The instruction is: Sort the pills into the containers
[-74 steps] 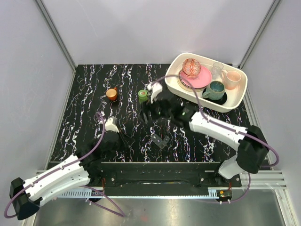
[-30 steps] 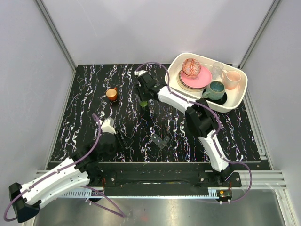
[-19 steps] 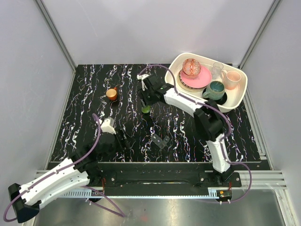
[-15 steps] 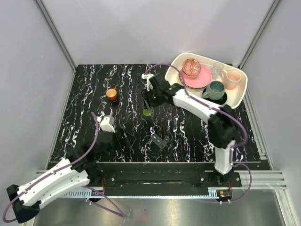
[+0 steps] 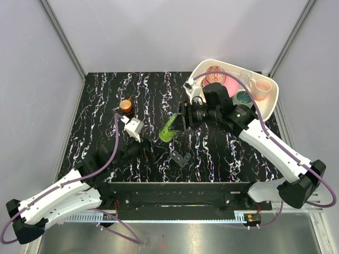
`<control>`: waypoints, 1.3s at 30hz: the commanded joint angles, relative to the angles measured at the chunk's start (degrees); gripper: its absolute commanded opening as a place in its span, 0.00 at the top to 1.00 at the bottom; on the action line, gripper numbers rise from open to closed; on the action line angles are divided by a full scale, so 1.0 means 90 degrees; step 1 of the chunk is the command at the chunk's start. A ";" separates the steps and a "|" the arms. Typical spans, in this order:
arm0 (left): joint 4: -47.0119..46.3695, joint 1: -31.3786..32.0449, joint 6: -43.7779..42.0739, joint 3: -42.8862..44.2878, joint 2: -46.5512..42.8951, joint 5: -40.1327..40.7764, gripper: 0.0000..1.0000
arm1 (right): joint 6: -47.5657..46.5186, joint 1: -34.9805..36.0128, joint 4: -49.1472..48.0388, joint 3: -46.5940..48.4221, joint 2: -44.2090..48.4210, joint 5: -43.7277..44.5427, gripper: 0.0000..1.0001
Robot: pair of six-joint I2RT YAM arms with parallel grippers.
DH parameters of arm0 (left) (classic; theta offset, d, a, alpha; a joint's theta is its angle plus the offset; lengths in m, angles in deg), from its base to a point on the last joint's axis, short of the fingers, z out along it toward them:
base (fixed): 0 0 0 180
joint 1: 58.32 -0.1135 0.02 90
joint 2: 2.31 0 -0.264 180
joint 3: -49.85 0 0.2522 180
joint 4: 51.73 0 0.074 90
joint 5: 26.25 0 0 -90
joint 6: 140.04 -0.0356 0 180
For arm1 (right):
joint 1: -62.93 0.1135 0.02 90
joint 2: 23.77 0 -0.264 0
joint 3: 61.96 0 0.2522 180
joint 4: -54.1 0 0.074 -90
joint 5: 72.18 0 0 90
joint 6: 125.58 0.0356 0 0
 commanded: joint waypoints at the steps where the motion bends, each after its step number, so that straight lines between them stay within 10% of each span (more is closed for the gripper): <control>1: -0.0910 0.0137 -0.0612 0.0589 0.0376 -0.0595 0.01 | 0.0567 -0.0007 0.0099 -0.0307 0.0305 -0.0469 1.00; 28: -0.1145 0.1113 -0.1052 0.1517 0.1959 -0.0021 0.09 | 0.1446 -0.0016 -0.0682 -0.1156 0.0989 -0.1583 1.00; 39: -0.1321 0.1153 -0.0964 0.1312 0.2007 -0.0177 0.33 | 0.1602 -0.0016 -0.0829 -0.1128 0.1047 -0.1582 1.00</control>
